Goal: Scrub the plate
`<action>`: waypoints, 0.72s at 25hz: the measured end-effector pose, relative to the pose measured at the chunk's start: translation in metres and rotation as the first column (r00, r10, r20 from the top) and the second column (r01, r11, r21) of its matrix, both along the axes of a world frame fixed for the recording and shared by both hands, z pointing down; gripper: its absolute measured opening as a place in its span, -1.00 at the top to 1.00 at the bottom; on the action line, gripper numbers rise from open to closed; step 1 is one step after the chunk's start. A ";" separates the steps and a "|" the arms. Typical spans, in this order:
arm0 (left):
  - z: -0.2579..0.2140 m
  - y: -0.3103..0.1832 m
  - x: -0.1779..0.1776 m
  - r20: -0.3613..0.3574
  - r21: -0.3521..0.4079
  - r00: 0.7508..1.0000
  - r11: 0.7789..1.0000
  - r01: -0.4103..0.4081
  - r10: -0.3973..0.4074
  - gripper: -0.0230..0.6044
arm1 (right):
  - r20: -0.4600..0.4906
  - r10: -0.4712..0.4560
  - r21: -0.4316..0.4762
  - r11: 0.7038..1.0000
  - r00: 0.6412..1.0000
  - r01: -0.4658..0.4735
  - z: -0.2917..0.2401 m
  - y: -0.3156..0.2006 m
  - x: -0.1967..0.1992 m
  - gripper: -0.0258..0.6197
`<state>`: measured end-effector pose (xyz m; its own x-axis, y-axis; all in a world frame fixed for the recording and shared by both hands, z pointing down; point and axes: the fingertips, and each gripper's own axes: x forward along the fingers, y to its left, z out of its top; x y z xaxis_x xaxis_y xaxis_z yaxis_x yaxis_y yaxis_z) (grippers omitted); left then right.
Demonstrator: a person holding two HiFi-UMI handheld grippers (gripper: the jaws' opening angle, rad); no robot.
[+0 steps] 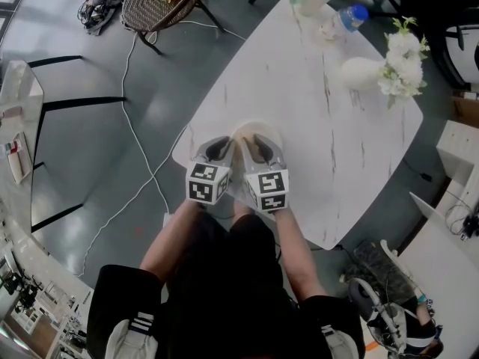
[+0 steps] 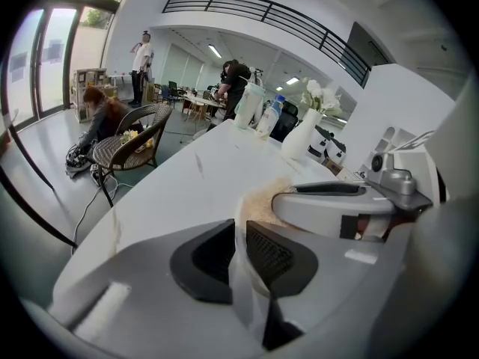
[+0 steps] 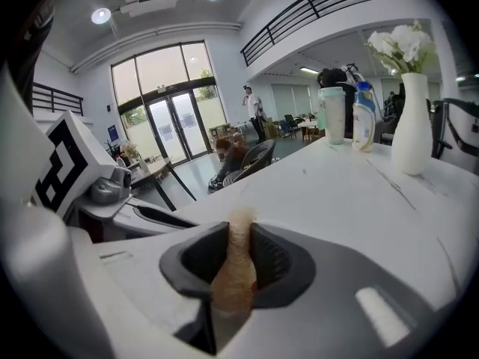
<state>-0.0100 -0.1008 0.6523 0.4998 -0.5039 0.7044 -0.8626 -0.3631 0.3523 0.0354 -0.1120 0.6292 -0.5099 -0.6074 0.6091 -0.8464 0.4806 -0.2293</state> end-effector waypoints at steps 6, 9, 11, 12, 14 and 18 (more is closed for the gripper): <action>0.000 0.000 -0.001 0.014 -0.003 1.000 1.000 0.006 -0.006 0.76 | -0.003 0.005 -0.013 1.000 1.000 -0.005 0.003 0.000 0.000 0.64; 0.000 -0.001 -0.001 0.021 -0.004 1.000 1.000 0.009 -0.009 0.76 | -0.005 0.008 -0.013 1.000 1.000 -0.008 0.003 0.000 0.002 0.64; 0.000 -0.001 -0.001 0.024 -0.004 1.000 1.000 0.010 -0.010 0.76 | -0.005 0.012 -0.013 1.000 1.000 -0.012 0.003 -0.001 0.004 0.64; 0.001 -0.001 -0.001 0.024 -0.004 1.000 1.000 0.010 -0.010 0.76 | -0.006 0.015 -0.015 1.000 1.000 -0.015 0.004 -0.001 0.005 0.64; 0.001 -0.001 -0.001 0.025 -0.008 1.000 1.000 0.009 -0.009 0.76 | -0.009 0.021 -0.022 1.000 1.000 -0.021 0.004 0.000 0.008 0.64; 0.000 -0.001 -0.001 0.026 -0.009 1.000 1.000 0.010 -0.010 0.76 | -0.018 0.033 -0.034 0.999 0.999 -0.033 0.004 0.003 0.014 0.64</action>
<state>-0.0113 -0.1022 0.6527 0.4766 -0.5024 0.7214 -0.8749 -0.3515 0.3331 0.0497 -0.1094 0.6335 -0.4790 -0.6022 0.6387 -0.8658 0.4443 -0.2303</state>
